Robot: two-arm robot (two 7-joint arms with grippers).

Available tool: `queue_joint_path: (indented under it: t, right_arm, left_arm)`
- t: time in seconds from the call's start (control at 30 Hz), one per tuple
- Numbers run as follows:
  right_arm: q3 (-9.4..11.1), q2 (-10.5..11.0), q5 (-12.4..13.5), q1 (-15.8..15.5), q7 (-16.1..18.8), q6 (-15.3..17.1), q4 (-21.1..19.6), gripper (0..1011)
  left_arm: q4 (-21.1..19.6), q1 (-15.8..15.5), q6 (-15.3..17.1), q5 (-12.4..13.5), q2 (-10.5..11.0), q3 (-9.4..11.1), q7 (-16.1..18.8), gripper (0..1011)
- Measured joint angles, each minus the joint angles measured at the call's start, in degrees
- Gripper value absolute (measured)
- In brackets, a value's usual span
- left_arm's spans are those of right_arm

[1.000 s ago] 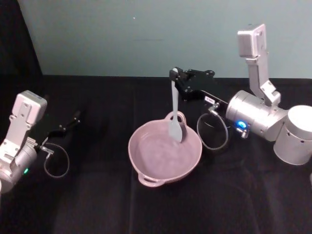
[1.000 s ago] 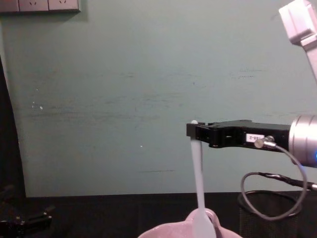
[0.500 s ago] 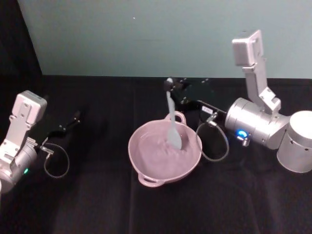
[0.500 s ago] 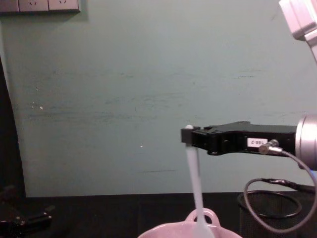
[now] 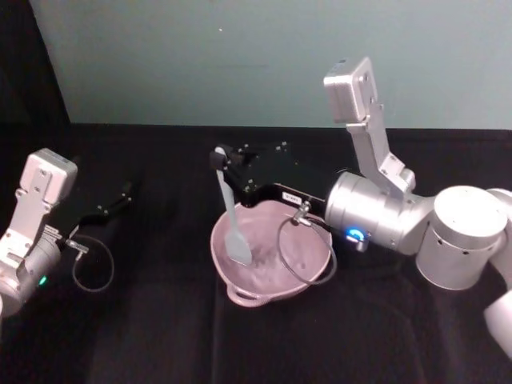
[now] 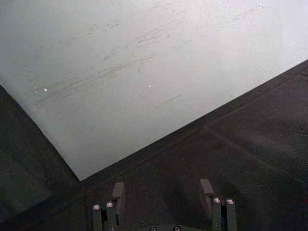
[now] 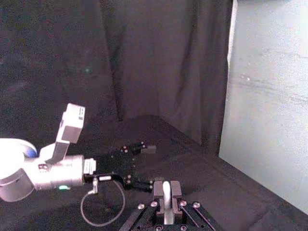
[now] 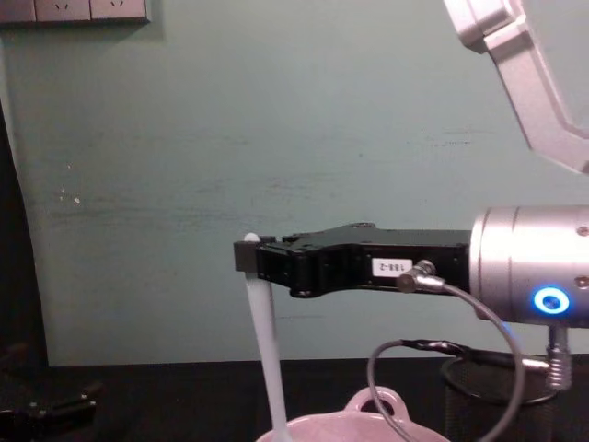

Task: Use the one hand to pick up the spoon and stir the clear water in the bowl.

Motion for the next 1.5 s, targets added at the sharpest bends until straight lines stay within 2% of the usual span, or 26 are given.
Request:
queue_joint_path:
  t: [0.2, 0.3, 0.5, 0.67, 0.87, 1.2, 1.37, 1.5]
  right_arm:
    - [0.2, -1.9, 1.5, 0.9, 0.1, -1.2, 2.9, 96]
    - [0.9, -2.9, 2.7, 1.6, 0.1, -2.3, 5.6, 96]
    - [2.1, -3.6, 3.3, 2.8, -0.7, -3.3, 9.6, 96]
    - [3.3, -2.9, 3.0, 3.4, -1.9, -3.5, 11.8, 96]
    - [4.6, -1.4, 1.9, 3.0, -3.0, -3.5, 11.4, 96]
    - [6.1, 1.0, 0.4, 1.0, -3.5, -2.8, 7.3, 96]
    - [5.5, 1.7, -0.6, 0.1, -3.4, -1.8, 5.1, 97]
    - [4.0, 1.9, -1.6, -0.2, -2.3, -1.0, 3.7, 96]
  left_arm:
    - [0.0, 0.0, 0.0, 0.0, 0.0, 0.0, 0.0, 1011]
    - [0.0, 0.0, 0.0, 0.0, 0.0, 0.0, 0.0, 1011]
    - [0.0, 0.0, 0.0, 0.0, 0.0, 0.0, 0.0, 1011]
    - [0.0, 0.0, 0.0, 0.0, 0.0, 0.0, 0.0, 1011]
    - [0.0, 0.0, 0.0, 0.0, 0.0, 0.0, 0.0, 1011]
    - [0.0, 0.0, 0.0, 0.0, 0.0, 0.0, 0.0, 1011]
    - [0.0, 0.0, 0.0, 0.0, 0.0, 0.0, 0.0, 1011]
    - [0.0, 0.0, 0.0, 0.0, 0.0, 0.0, 0.0, 1011]
